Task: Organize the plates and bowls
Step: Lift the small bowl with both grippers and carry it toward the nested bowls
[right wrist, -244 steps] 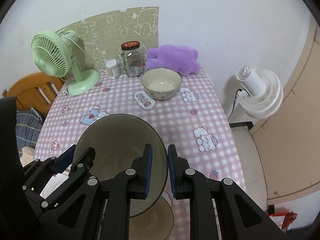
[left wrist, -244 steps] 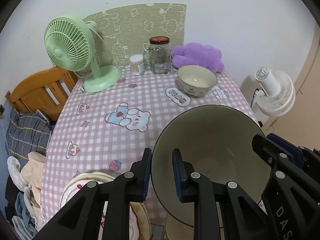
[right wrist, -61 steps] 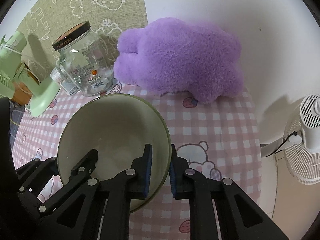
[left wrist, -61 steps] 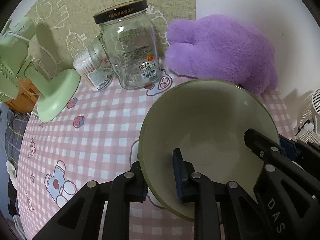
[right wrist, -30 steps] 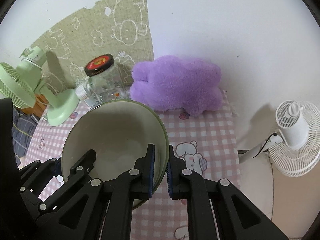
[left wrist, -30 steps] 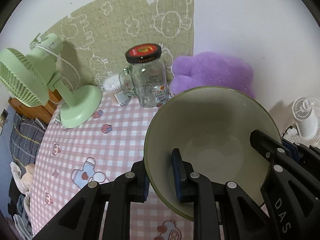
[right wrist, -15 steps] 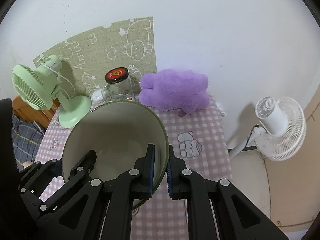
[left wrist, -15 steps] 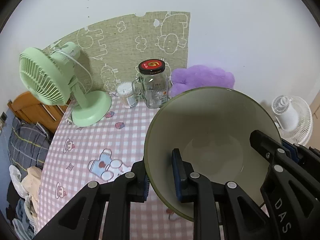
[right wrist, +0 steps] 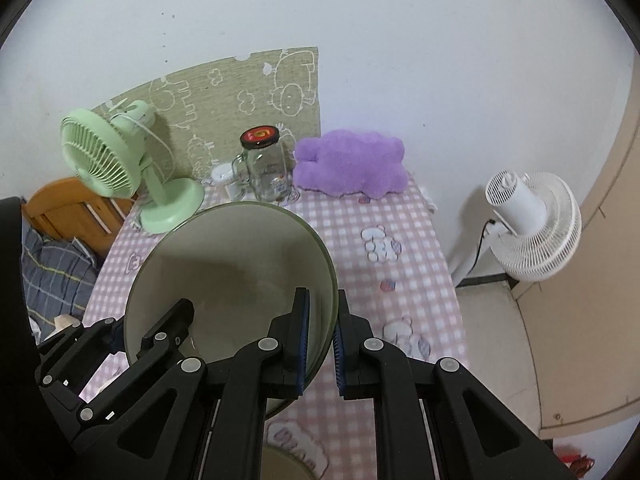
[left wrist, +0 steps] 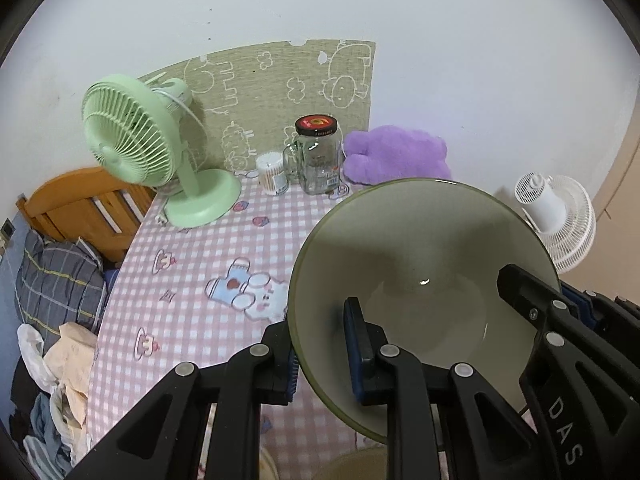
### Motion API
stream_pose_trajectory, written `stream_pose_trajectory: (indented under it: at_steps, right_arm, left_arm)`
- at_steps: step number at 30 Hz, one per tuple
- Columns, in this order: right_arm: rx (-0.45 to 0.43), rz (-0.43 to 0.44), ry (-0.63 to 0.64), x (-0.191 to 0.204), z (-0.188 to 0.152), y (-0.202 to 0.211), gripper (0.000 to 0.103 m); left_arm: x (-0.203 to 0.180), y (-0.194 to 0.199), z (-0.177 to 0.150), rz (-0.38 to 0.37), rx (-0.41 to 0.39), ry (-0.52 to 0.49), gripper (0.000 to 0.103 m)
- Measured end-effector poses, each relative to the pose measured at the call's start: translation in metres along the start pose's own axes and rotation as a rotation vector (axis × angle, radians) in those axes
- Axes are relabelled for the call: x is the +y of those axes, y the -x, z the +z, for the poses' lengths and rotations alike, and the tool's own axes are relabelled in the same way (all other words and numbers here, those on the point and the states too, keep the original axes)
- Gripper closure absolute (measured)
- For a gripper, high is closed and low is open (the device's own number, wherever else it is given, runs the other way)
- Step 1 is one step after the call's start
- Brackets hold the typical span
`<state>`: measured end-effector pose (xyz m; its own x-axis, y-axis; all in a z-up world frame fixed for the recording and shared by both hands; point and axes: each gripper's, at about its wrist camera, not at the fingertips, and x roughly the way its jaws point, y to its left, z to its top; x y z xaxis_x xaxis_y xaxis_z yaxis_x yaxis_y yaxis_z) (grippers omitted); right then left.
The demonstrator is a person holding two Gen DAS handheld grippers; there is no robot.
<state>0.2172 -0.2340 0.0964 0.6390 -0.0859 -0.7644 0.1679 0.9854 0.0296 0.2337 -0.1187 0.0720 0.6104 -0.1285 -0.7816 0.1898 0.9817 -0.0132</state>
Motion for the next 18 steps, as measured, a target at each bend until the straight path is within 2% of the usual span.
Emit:
stream_pose_trajectory:
  at_steps: [12,18]
  right_arm:
    - [0.008,-0.026,-0.043,0.01,-0.069,0.047,0.089]
    - [0.017,-0.038,-0.062,0.009,-0.097,0.054,0.089]
  left_arm:
    - [0.009,0.037,-0.06,-0.04,0.011,-0.045,0.086]
    - [0.008,0.043,-0.09,-0.062,0.018,-0.064,0.086]
